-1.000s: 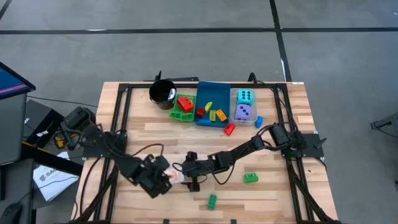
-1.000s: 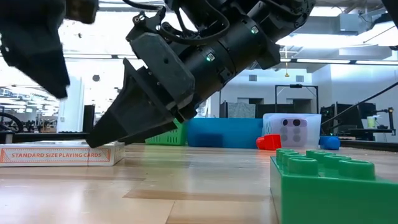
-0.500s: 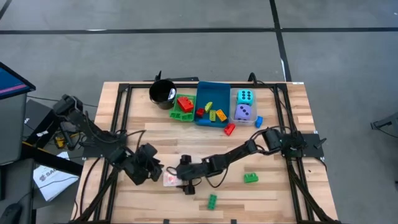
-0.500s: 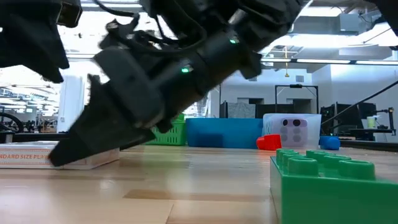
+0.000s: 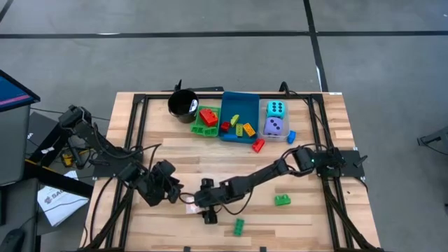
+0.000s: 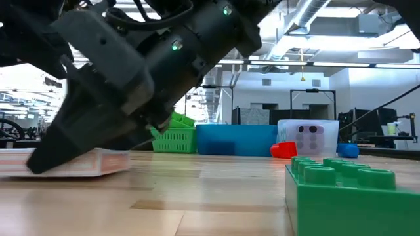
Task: Pick & Place Toys
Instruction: Put the orange deck of cards into the black bucket
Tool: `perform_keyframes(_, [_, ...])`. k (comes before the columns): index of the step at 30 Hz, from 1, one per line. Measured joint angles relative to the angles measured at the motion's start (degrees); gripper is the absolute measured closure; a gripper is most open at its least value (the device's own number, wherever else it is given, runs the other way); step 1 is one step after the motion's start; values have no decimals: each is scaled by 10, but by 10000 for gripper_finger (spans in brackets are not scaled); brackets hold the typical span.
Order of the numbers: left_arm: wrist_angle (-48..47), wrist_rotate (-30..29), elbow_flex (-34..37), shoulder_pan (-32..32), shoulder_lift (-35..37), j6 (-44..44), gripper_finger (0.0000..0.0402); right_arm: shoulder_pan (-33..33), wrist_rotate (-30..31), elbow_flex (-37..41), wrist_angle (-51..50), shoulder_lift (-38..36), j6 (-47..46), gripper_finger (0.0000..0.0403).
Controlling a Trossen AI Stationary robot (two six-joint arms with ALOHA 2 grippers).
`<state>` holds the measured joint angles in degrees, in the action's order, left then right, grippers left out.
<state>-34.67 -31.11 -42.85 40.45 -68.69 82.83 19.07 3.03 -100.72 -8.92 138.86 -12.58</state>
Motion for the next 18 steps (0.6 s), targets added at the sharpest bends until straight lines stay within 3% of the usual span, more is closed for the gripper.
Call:
perform_keyframes(9, [-25,0,0,0,0,0,257,6,-11,7,-108,-54,36,102])
perform_keyframes(13, [-71,6,0,0,2,0,257,7,32,5,-108,-115,36,102])
perform_keyframes(18, [-170,7,0,1,10,0,257,-1,149,5,-149,-184,38,102])
